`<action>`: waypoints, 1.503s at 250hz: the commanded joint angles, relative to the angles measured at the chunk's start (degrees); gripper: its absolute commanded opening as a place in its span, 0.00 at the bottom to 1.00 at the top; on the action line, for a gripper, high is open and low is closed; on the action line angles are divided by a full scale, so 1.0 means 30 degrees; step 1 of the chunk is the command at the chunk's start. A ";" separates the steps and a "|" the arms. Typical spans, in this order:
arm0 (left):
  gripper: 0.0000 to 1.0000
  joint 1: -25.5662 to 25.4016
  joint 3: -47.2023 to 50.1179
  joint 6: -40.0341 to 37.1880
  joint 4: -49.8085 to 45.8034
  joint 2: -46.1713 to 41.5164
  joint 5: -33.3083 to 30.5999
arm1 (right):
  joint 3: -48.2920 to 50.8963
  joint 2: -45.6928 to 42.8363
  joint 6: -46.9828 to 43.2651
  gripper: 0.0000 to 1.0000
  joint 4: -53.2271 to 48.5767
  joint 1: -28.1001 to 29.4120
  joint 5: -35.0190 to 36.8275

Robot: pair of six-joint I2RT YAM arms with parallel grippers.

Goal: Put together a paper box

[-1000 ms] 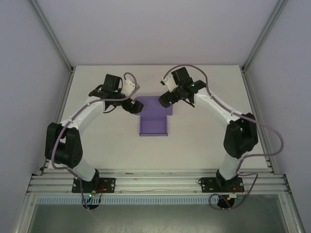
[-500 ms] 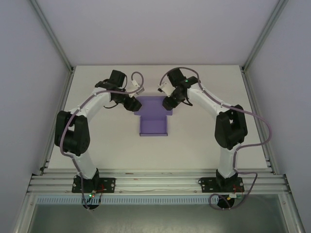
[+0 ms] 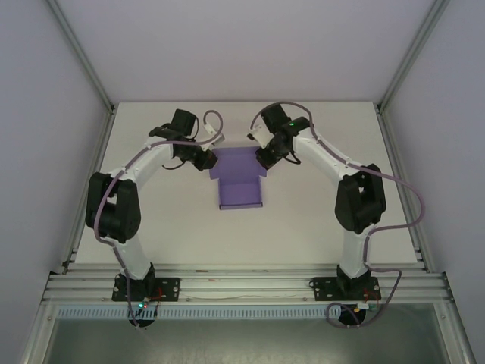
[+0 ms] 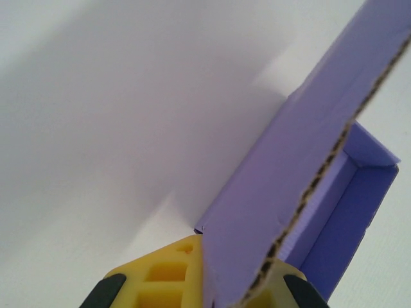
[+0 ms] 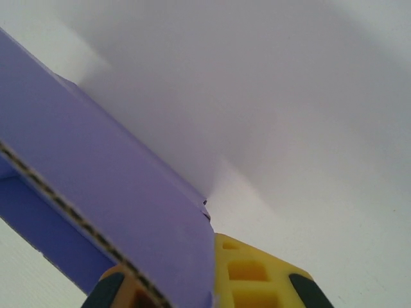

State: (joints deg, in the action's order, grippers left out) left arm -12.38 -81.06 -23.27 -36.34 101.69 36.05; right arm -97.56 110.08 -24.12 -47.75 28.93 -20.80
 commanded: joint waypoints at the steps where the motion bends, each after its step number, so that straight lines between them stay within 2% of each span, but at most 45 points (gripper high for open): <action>1: 0.00 -0.0063 0.0021 0.4208 0.2582 -0.1060 -0.1720 | 0.0929 -0.1645 0.3339 0.00 0.2000 0.0007 0.1093; 28: 0.00 -0.0203 0.0369 0.8676 0.4487 -0.0963 -0.3214 | 0.3723 -0.3107 0.6828 0.00 0.5806 0.0421 0.2089; 49: 0.00 -0.0369 0.1315 1.1381 0.6218 -0.1038 -0.3179 | 0.5379 -0.3827 0.9508 0.00 0.8224 0.0837 0.3983; 64: 0.00 -0.0827 0.2155 1.2268 0.7473 -0.1305 -0.3313 | 0.5947 -0.4070 1.1231 0.00 0.9222 0.1139 0.5216; 91: 0.00 -0.1904 0.3166 1.3878 0.8713 -0.1810 -0.6028 | 0.6712 -0.4233 1.3181 0.00 1.0741 0.1665 0.5924; 136: 0.00 -0.2788 0.4257 1.6444 1.0175 -0.2021 -0.6433 | 0.7089 -0.3675 1.4770 0.00 1.2216 0.2336 0.6784; 182: 0.00 -0.3687 0.4732 1.7441 1.1101 -0.1806 -0.8234 | 0.7353 -0.3157 1.5043 0.00 1.2584 0.2923 0.7766; 243: 0.00 -0.4121 0.4971 1.7171 1.1633 -0.0928 -0.7205 | 0.8349 -0.3032 1.4806 0.00 1.3486 0.3227 0.8194; 297: 0.00 -0.4369 0.7202 1.6616 1.3362 -0.0951 -0.6604 | 1.0539 -0.3352 1.4411 0.00 1.5822 0.3231 0.8842; 366: 0.00 -0.4518 0.9361 1.6485 1.4563 -0.1566 -0.5450 | 1.2388 -0.3616 1.4304 0.00 1.6999 0.3299 0.9193; 376: 0.05 -0.4580 0.9650 1.6409 1.4633 -0.1763 -0.5211 | 1.2725 -0.3770 1.4182 0.00 1.7246 0.3426 0.9450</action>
State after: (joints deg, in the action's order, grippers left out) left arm -24.29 -55.92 25.43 8.27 97.19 11.68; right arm -62.50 99.74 18.37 -0.45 37.95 7.11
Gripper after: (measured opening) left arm 0.068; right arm 0.055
